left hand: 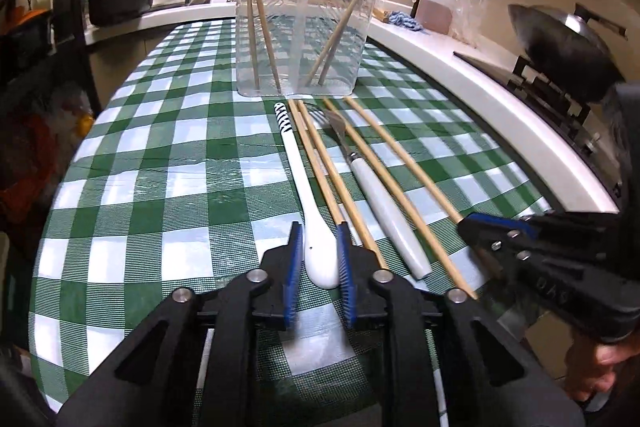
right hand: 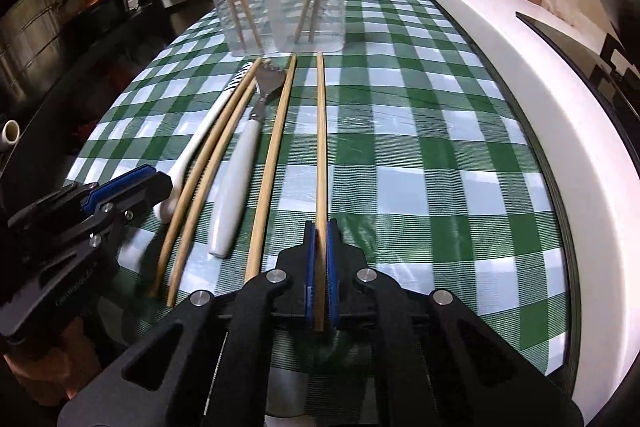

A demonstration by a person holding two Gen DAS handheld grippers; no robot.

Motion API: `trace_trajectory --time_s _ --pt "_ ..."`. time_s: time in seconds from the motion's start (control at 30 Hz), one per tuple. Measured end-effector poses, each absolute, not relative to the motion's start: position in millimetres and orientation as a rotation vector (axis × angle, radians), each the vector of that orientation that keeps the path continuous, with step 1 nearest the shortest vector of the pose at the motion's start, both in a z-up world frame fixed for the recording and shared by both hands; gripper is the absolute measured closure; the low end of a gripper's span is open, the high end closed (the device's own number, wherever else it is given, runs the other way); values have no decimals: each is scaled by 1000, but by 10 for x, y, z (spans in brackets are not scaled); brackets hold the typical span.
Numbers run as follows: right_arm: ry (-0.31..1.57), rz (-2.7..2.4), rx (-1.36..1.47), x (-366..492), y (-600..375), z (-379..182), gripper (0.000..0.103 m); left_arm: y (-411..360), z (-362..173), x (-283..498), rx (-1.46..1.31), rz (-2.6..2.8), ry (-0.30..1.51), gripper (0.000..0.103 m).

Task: Organize utensils
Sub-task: 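Lower the left gripper onto the white spoon while the right gripper closes on a bamboo chopstick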

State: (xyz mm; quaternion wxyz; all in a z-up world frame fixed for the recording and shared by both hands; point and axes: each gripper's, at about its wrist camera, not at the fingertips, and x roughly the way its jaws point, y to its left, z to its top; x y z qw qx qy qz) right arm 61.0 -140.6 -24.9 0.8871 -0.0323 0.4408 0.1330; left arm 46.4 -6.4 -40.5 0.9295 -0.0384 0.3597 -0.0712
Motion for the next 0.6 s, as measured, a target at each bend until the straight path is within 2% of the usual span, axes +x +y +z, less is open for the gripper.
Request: trace_trajectory --time_s 0.2,0.6 --pt "919 275 -62 612 -1429 -249 97 -151 -459 468 -34 -124 752 79" --pt "911 273 -75 603 -1403 -252 97 -178 -485 432 15 -87 720 80"
